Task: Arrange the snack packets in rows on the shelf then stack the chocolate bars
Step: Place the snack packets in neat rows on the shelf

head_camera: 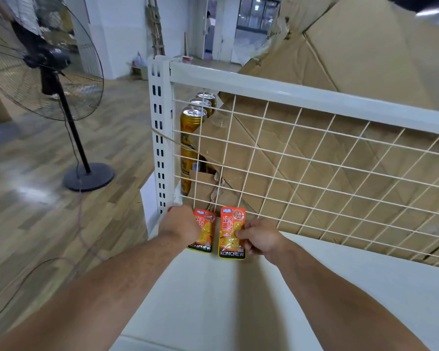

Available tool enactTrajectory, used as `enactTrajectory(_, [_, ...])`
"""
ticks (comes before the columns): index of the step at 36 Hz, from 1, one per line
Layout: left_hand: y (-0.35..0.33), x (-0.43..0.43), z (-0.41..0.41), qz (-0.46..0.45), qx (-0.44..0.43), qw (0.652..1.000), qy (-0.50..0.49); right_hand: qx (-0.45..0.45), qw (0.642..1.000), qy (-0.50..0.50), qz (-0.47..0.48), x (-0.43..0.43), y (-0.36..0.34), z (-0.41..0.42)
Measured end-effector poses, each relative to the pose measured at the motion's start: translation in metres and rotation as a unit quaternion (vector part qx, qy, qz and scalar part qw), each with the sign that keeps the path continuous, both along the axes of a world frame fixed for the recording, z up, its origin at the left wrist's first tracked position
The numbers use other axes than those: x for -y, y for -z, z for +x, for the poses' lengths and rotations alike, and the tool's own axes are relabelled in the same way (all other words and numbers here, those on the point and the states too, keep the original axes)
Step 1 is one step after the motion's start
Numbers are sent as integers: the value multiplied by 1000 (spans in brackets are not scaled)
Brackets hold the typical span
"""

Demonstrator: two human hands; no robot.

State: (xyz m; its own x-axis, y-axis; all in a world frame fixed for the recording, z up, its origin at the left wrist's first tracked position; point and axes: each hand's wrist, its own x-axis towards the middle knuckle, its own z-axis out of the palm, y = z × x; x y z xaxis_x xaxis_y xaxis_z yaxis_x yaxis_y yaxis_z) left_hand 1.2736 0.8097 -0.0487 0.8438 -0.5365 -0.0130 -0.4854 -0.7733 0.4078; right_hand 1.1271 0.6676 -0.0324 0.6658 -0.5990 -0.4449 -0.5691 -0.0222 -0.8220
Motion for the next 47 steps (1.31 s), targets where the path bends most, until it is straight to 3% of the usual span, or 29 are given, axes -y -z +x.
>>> enactTrajectory(11, [-7, -8, 2, -35, 144, 986, 73, -64, 998, 1, -16, -12, 9, 23])
enactTrajectory(20, [-6, -17, 5, -42, 141, 984, 102, -90, 995, 6, -34, -24, 13, 43])
enactTrajectory(24, [-6, -18, 5, -42, 139, 984, 103, -118, 987, 0, -113, -27, 13, 54])
enactTrajectory(27, [-7, -19, 6, -41, 138, 984, 108, -151, 965, -42, -208, -32, 9, 61])
enactTrajectory(33, [-5, -21, 6, -29, 141, 983, 116, -197, 928, -80, -305, -37, 6, 64])
enactTrajectory(43, [-1, -22, 0, 11, 135, 981, 138, -222, 898, -47, -376, -47, 3, 58])
enactTrajectory(47, [-4, -20, -6, 10, 120, 981, 150, -209, 903, -34, -374, -47, 3, 48])
